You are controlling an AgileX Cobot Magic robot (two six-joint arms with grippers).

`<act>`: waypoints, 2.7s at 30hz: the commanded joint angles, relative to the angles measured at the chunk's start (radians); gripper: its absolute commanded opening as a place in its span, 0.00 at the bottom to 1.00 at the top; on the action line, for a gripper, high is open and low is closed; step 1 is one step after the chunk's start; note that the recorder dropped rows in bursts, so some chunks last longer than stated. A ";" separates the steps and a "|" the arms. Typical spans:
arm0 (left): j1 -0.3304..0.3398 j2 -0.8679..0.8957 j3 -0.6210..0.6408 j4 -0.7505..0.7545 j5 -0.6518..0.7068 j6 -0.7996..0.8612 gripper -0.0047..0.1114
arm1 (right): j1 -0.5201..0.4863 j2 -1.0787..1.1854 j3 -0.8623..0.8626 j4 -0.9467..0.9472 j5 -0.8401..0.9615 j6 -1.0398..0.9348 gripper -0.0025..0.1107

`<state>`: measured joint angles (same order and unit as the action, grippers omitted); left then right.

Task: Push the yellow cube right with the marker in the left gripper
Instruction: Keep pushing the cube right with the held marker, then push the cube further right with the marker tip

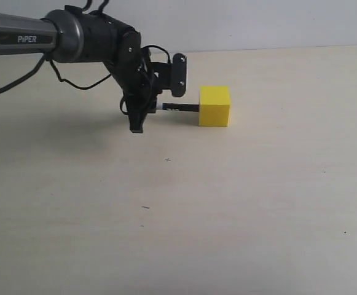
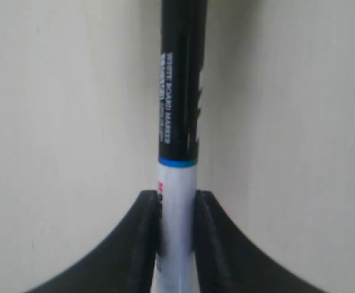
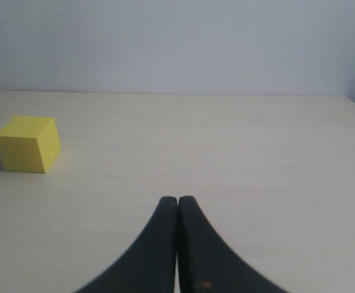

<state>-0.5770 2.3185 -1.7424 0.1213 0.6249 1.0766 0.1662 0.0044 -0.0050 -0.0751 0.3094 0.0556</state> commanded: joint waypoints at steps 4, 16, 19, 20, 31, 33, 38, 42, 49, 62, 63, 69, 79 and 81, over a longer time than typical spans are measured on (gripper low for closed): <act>0.021 -0.009 -0.020 0.004 0.043 -0.063 0.04 | -0.003 -0.004 0.005 -0.001 -0.012 -0.002 0.02; -0.012 0.000 -0.020 -0.006 -0.054 -0.083 0.04 | -0.003 -0.004 0.005 -0.001 -0.005 -0.002 0.02; -0.063 0.011 -0.044 -0.006 -0.050 -0.080 0.04 | -0.003 -0.004 0.005 -0.001 -0.005 -0.002 0.02; -0.074 0.012 -0.050 -0.002 -0.045 -0.080 0.04 | -0.003 -0.004 0.005 -0.001 -0.005 -0.002 0.02; -0.026 0.010 -0.052 0.007 0.104 -0.125 0.04 | -0.003 -0.004 0.005 -0.001 -0.005 -0.002 0.02; -0.024 0.010 -0.052 0.005 0.100 -0.134 0.04 | -0.003 -0.004 0.005 -0.001 -0.005 -0.002 0.02; -0.072 0.011 -0.052 -0.001 0.049 -0.110 0.04 | -0.003 -0.004 0.005 -0.001 -0.005 -0.002 0.02; -0.122 0.011 -0.052 -0.001 -0.014 -0.112 0.04 | -0.003 -0.004 0.005 -0.001 -0.005 -0.002 0.02; -0.110 0.011 -0.052 0.003 0.054 -0.148 0.04 | -0.003 -0.004 0.005 -0.001 -0.005 -0.002 0.02; -0.117 0.030 -0.080 0.003 0.037 -0.298 0.04 | -0.003 -0.004 0.005 -0.001 -0.005 -0.002 0.02; -0.121 0.042 -0.102 0.003 0.037 -0.328 0.04 | -0.003 -0.004 0.005 -0.001 -0.005 -0.002 0.02; -0.164 0.112 -0.213 0.001 0.092 -0.374 0.04 | -0.003 -0.004 0.005 -0.001 -0.005 -0.002 0.02; -0.154 0.113 -0.214 0.068 0.172 -0.437 0.04 | -0.003 -0.004 0.005 -0.001 -0.005 -0.002 0.02; -0.151 0.113 -0.214 0.073 0.159 -0.498 0.04 | -0.003 -0.004 0.005 -0.001 -0.005 -0.002 0.02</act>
<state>-0.7354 2.4363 -1.9493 0.1854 0.7841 0.6513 0.1662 0.0044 -0.0050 -0.0751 0.3094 0.0556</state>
